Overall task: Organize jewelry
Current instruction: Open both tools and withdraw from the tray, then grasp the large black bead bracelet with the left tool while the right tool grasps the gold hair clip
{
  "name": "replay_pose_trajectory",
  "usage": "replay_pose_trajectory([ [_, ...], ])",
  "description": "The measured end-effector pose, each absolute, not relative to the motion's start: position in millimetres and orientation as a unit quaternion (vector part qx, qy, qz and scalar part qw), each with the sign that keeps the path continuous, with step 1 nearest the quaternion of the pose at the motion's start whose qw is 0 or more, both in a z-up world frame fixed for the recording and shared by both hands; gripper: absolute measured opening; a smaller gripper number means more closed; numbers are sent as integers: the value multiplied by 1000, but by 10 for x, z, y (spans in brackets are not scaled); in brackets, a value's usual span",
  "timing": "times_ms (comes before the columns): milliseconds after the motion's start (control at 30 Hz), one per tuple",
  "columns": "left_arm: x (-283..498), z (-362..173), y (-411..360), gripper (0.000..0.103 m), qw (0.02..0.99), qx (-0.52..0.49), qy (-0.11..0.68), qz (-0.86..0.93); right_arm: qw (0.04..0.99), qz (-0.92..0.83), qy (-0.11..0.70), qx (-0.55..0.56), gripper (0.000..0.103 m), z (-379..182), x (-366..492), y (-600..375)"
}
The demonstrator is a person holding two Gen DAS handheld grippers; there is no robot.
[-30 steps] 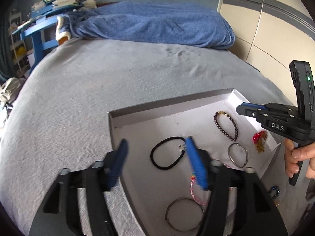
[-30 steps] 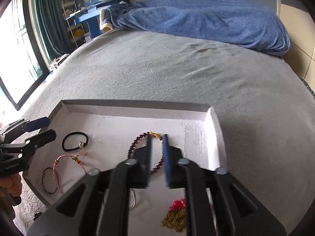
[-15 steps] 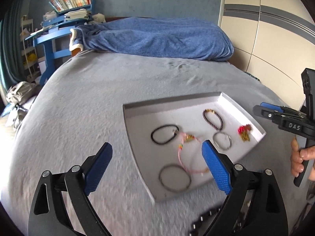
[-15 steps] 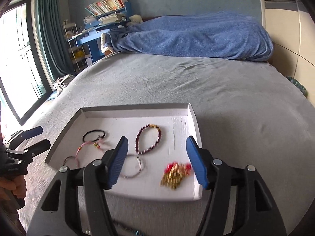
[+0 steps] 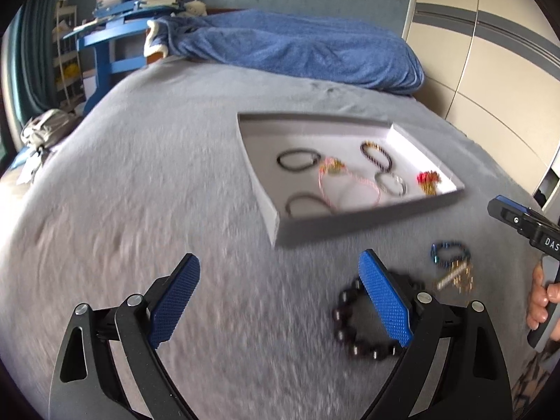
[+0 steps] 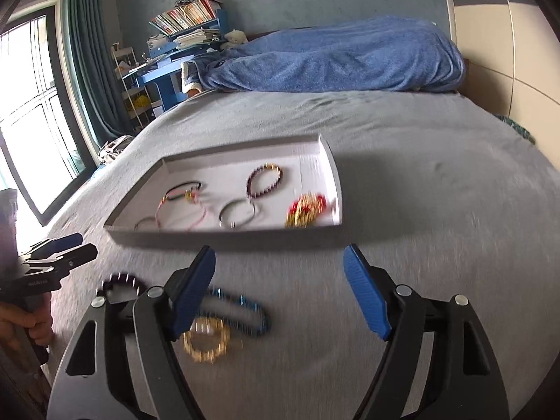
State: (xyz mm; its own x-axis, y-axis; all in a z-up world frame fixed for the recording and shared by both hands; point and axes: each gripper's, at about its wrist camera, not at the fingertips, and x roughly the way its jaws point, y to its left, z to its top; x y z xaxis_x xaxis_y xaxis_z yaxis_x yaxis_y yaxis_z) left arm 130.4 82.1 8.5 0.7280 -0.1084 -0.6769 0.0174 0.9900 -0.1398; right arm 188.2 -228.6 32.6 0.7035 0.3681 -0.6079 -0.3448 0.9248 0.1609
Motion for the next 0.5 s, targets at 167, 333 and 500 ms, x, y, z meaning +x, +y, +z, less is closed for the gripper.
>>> replay_pose_trajectory([
  [167,1182,21,780,92,922,-68,380,-37,918,180,352,15,75,116,1721,-2403],
  [333,1088,-80,684,92,916,-61,394,-40,917,180,355,10,75,25,1636,-2415],
  [500,1062,-109,613,91,916,-46,396,-41,916,188,352,-32,75,-18,1562,-2251],
])
